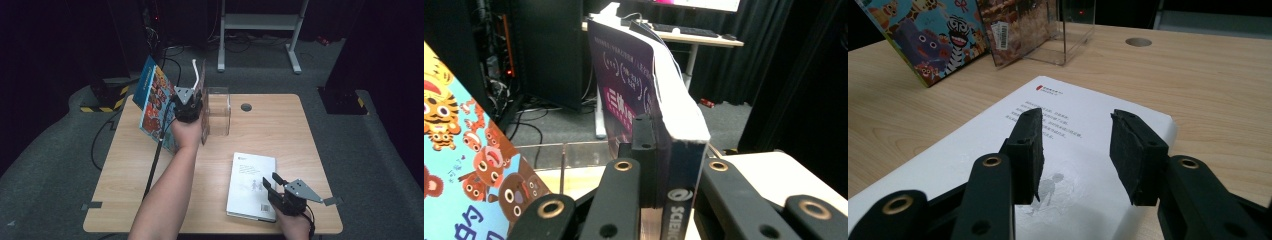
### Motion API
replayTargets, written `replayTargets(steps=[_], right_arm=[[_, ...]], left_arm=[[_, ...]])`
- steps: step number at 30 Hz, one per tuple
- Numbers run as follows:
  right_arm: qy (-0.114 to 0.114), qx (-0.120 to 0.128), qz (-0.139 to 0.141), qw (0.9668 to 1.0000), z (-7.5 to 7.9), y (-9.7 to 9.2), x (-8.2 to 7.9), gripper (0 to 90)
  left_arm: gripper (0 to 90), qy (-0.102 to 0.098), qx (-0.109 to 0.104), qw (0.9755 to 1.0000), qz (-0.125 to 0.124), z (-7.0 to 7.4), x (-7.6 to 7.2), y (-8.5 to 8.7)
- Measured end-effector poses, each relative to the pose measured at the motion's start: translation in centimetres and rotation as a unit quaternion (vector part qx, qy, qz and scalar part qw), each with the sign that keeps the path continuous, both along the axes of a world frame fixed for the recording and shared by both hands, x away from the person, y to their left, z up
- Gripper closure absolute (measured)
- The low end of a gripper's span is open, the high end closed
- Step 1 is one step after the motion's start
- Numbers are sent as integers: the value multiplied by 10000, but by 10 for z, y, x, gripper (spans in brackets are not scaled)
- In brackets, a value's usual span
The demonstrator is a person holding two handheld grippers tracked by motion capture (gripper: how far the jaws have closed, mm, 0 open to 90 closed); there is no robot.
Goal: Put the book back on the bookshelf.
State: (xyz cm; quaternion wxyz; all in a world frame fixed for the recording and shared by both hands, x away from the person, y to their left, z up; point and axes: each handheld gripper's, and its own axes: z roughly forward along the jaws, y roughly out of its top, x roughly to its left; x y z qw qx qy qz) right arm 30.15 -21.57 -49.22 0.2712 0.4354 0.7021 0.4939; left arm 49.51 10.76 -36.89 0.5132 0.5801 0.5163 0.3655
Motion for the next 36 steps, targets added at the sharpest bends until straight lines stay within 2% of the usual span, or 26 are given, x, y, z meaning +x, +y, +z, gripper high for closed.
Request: replayTargets(steps=[12,18,29,36], right_arm=[[-13,-6,26,10000,1,1,0,563],[-24,-2,35,10000,1,2,0,563],[27,9,56,10000,-1,3,1,560],[57,-8,106,9999,-2,7,1,558]], left_arm=[[827,105,97,9998,-111,2,0,6],[809,233,242,9993,-183,3,1,7],[783,337,383,9986,-117,3,1,13],[755,529,484,9973,-132,5,1,21]])
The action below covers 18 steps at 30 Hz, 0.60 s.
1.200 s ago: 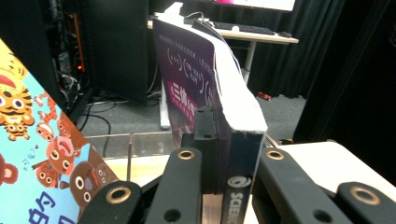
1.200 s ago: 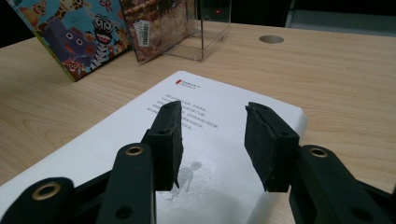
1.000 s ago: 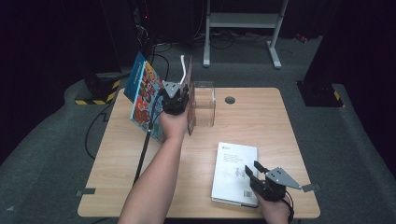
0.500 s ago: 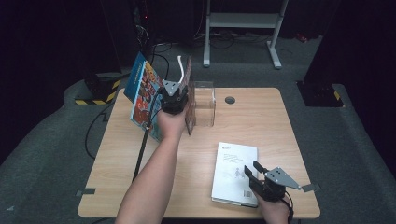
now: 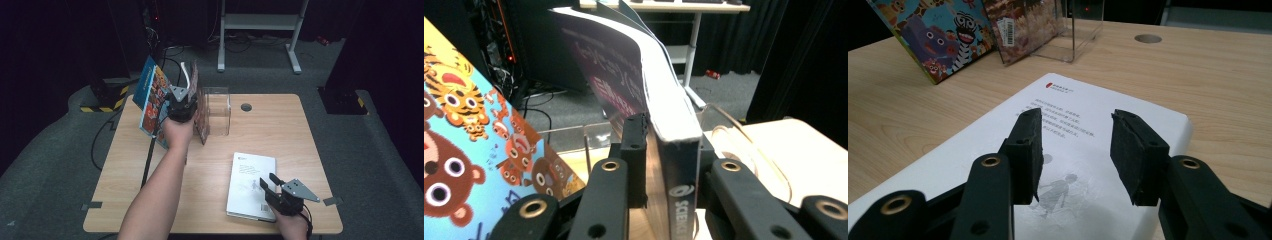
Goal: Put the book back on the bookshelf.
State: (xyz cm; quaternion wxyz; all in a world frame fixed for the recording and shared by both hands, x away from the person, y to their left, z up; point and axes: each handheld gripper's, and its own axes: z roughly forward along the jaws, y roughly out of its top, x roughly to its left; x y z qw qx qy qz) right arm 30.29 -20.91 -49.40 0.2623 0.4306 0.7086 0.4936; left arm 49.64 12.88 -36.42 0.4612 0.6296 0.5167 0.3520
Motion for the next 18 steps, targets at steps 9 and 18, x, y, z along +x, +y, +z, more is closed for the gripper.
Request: replayTargets(steps=[9,18], right_arm=[[25,-37,9,10000,-1,2,0,554],[22,-51,33,10000,-1,3,-1,554]], left_arm=[[693,290,8,9995,109,2,1,12],[680,415,-131,9985,332,0,1,20]])
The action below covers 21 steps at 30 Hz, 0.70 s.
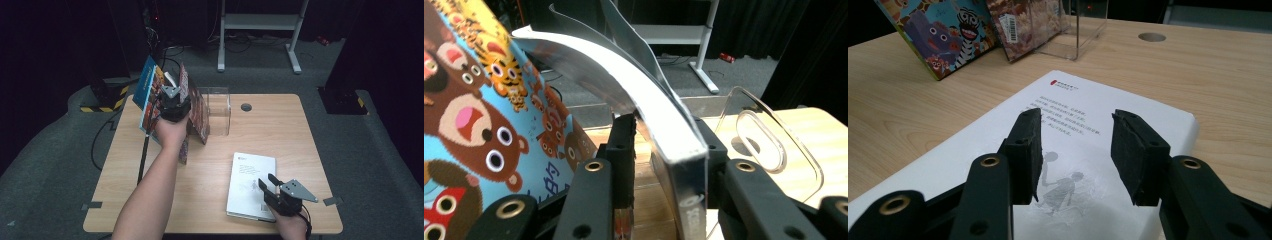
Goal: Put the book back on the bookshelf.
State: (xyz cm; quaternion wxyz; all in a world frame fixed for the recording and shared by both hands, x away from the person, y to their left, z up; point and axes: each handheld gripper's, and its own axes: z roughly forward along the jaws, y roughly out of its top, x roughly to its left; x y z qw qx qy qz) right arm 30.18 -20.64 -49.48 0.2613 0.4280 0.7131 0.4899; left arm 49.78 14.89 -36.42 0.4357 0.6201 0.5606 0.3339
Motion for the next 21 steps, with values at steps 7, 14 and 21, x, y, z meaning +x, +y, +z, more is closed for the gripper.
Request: replayTargets(steps=[7,14,21], right_arm=[[7,-28,30,10000,0,1,0,552],[13,-46,48,10000,0,3,0,552],[-6,-71,62,10000,0,3,0,551]], left_arm=[[637,51,-85,9999,136,-3,0,6],[591,93,-180,9996,206,-5,-1,11],[550,54,-246,9991,338,0,-4,12]])
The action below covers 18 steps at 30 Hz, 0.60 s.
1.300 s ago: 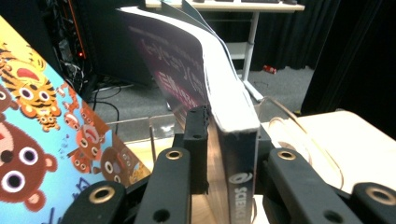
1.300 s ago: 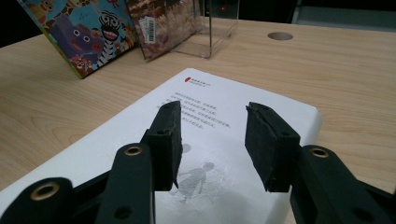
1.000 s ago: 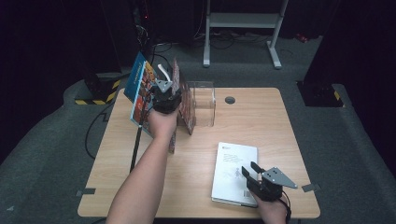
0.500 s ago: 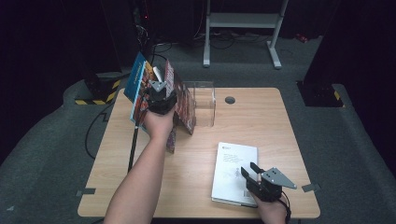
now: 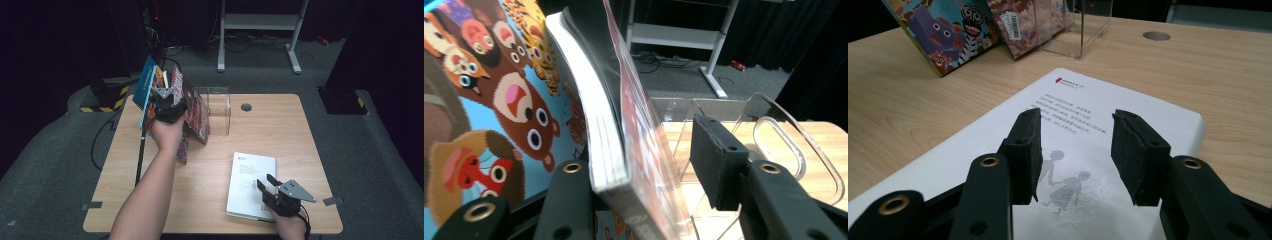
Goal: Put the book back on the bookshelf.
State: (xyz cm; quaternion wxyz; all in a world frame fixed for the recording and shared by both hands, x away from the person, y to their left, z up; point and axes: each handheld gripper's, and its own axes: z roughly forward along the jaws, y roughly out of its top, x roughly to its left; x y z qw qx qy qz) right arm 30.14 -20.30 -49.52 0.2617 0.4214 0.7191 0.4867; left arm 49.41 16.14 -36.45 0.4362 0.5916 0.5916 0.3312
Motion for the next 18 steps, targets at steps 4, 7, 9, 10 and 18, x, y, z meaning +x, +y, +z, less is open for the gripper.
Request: replayTargets(steps=[4,7,9,10,18], right_arm=[[-5,4,3,10000,0,0,0,551],[-6,1,3,10000,0,0,0,551],[0,18,3,10000,1,1,0,551],[-8,14,6,10000,1,1,-1,551],[1,14,10,10000,1,1,-1,551]], left_arm=[[530,9,53,10000,63,2,-2,0],[524,13,43,10000,71,3,-3,1],[520,3,71,9999,88,5,-4,1],[519,-6,62,9999,97,5,-5,1],[503,-90,119,9998,144,9,-8,2]])
